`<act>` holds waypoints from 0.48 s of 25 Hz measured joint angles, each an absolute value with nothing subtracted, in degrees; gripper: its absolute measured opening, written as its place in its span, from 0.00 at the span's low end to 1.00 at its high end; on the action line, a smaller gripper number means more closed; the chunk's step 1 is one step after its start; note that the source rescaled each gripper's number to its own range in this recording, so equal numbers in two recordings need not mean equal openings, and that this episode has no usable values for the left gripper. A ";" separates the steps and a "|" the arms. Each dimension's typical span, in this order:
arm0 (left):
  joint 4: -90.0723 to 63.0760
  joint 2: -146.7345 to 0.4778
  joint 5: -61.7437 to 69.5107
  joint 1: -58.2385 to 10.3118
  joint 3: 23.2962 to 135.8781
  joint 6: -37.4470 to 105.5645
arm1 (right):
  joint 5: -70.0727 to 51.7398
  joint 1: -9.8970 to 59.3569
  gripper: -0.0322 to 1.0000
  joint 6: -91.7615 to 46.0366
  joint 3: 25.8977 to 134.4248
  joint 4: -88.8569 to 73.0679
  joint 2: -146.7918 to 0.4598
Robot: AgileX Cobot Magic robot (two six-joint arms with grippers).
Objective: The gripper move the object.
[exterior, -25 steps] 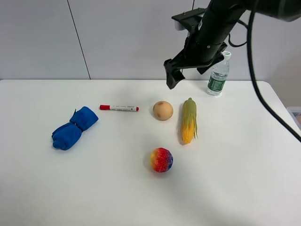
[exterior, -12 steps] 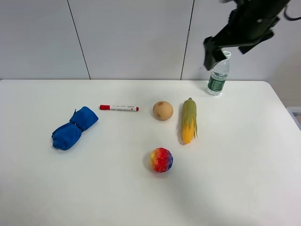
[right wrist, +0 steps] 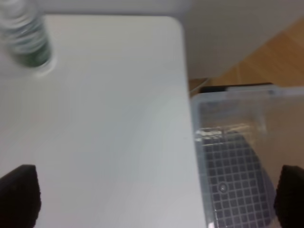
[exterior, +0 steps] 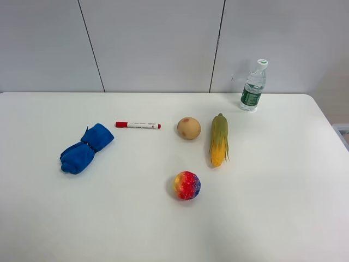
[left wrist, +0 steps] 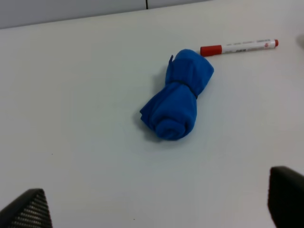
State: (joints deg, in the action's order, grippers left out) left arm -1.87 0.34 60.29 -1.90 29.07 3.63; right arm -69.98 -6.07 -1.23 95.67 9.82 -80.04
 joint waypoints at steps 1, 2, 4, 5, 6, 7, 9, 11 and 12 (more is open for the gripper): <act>-1.87 0.34 60.29 -1.90 29.07 3.63 | -70.03 -7.28 1.00 0.00 95.67 10.05 -78.68; -1.87 0.34 60.29 -1.90 29.07 3.63 | -70.03 -8.11 1.00 0.89 95.67 10.21 -77.52; -1.87 0.34 60.29 -1.90 29.07 3.63 | -70.03 -8.69 1.00 1.72 95.67 10.22 -74.53; -1.87 0.34 60.29 -1.90 29.07 3.63 | -70.03 -8.69 1.00 1.78 95.61 10.22 -73.17; -1.87 0.34 60.29 -1.90 29.07 3.63 | -70.03 -8.69 1.00 1.78 95.61 10.15 -71.61; -1.87 0.34 60.29 -1.90 29.07 3.63 | -70.03 -8.69 1.00 1.78 95.57 10.03 -69.93; -1.87 0.34 60.29 -1.90 29.07 3.63 | -70.09 -8.69 1.00 1.81 95.51 9.77 -66.63; -1.87 0.34 60.29 -1.90 29.07 3.63 | -70.01 -8.69 1.00 1.81 94.84 9.77 -62.40; -1.87 0.34 60.29 -1.90 29.07 3.63 | -69.96 -8.69 1.00 1.76 93.82 9.77 -59.93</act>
State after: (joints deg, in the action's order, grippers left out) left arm -1.87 0.34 60.29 -1.90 29.07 3.63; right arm -69.96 -8.69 1.76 93.82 9.77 -59.93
